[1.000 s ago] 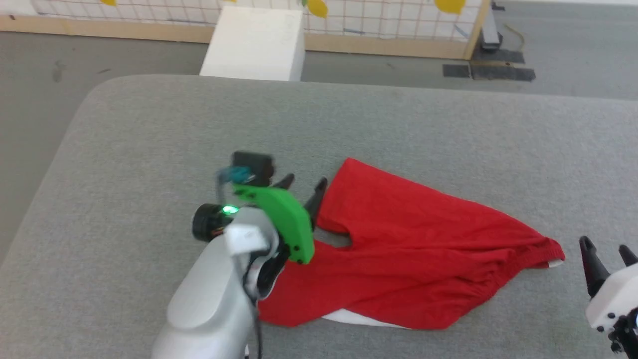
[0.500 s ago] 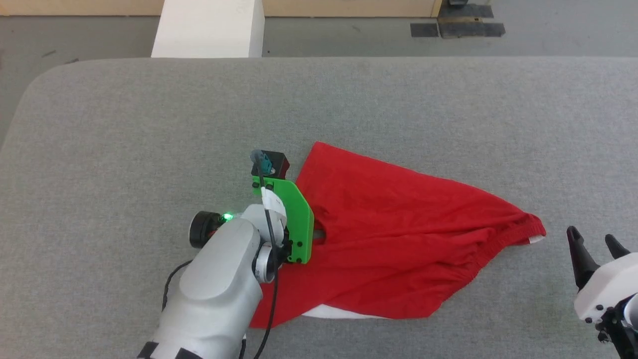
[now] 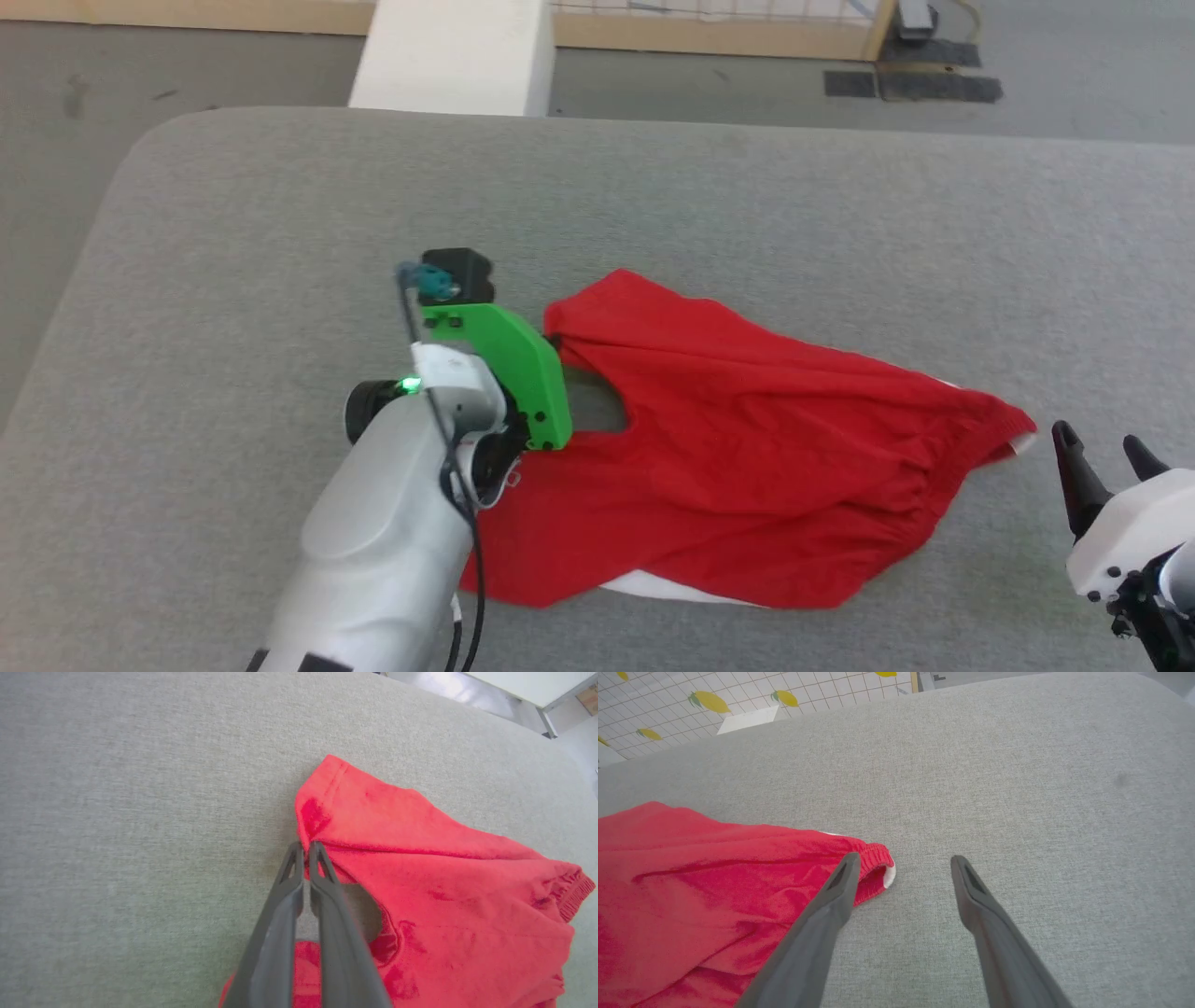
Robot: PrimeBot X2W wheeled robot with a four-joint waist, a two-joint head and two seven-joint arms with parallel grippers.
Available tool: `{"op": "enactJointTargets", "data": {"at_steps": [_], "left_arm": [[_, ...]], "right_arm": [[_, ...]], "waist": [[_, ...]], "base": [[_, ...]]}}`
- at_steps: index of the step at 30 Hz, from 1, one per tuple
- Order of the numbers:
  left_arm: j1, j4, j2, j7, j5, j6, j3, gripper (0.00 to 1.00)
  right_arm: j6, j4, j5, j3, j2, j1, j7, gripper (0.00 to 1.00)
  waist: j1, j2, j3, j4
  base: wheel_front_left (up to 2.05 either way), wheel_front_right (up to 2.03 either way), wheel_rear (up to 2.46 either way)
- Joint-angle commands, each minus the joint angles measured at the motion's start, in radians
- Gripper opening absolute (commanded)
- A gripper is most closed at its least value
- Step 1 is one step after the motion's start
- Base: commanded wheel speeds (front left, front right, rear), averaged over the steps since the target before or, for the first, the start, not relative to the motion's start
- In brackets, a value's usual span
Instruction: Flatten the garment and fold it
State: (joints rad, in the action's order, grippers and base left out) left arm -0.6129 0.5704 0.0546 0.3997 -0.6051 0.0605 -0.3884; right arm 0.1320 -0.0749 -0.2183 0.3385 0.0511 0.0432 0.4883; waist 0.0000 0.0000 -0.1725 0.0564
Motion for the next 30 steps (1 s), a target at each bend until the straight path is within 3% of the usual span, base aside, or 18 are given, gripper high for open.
{"op": "enactJointTargets", "data": {"at_steps": [1, 7, 14, 20, 21, 22, 26, 30], "left_arm": [[0.03, -0.015, 0.009, -0.015, -0.013, 0.008, 0.014, 0.0], [0.185, -0.154, 0.053, -0.039, -0.049, 0.041, 0.061, 0.0], [0.454, -0.316, 0.077, -0.016, -0.093, 0.129, 0.096, 0.0], [0.57, -0.385, 0.06, 0.035, -0.132, 0.14, 0.067, 0.0], [0.575, -0.392, 0.058, 0.035, -0.133, 0.141, 0.065, 0.32], [0.578, -0.397, 0.056, 0.034, -0.136, 0.14, 0.064, 1.0], [0.572, -0.433, 0.062, 0.007, -0.137, 0.143, 0.083, 1.0], [0.529, -0.486, 0.115, -0.033, -0.089, 0.131, 0.097, 1.0]], "right_arm": [[-0.001, 0.005, 0.004, -0.001, -0.001, -0.003, -0.002, 1.0], [-0.001, 0.011, 0.001, -0.02, -0.001, -0.019, 0.006, 1.0], [-0.001, 0.017, -0.002, -0.034, -0.001, -0.04, 0.011, 1.0], [-0.001, 0.013, -0.001, -0.032, -0.001, -0.05, 0.018, 1.0], [-0.001, 0.013, -0.001, -0.034, -0.001, -0.05, 0.019, 1.0], [-0.001, 0.014, -0.002, -0.036, -0.001, -0.049, 0.02, 1.0], [-0.001, 0.017, -0.006, -0.048, -0.001, -0.045, 0.02, 1.0], [-0.001, 0.023, -0.014, -0.05, -0.001, -0.046, 0.014, 1.0]], "waist": [[0.0, 0.0, 0.033, 0.042], [0.0, 0.0, 0.076, 0.105], [0.0, 0.0, 0.107, 0.154], [0.0, 0.0, 0.115, 0.176], [0.0, 0.0, 0.115, 0.177], [0.0, 0.0, 0.116, 0.176], [0.0, 0.0, 0.114, 0.168], [0.0, 0.0, 0.107, 0.156]], "base": [[0.0, 0.0, 0.0], [0.0, 0.0, 0.0], [0.0, 0.0, 0.0], [0.0, 0.0, 0.0], [0.0, 0.0, 0.0], [0.0, 0.0, 0.0], [0.0, 0.0, 0.0], [0.0, 0.0, 0.0]]}}
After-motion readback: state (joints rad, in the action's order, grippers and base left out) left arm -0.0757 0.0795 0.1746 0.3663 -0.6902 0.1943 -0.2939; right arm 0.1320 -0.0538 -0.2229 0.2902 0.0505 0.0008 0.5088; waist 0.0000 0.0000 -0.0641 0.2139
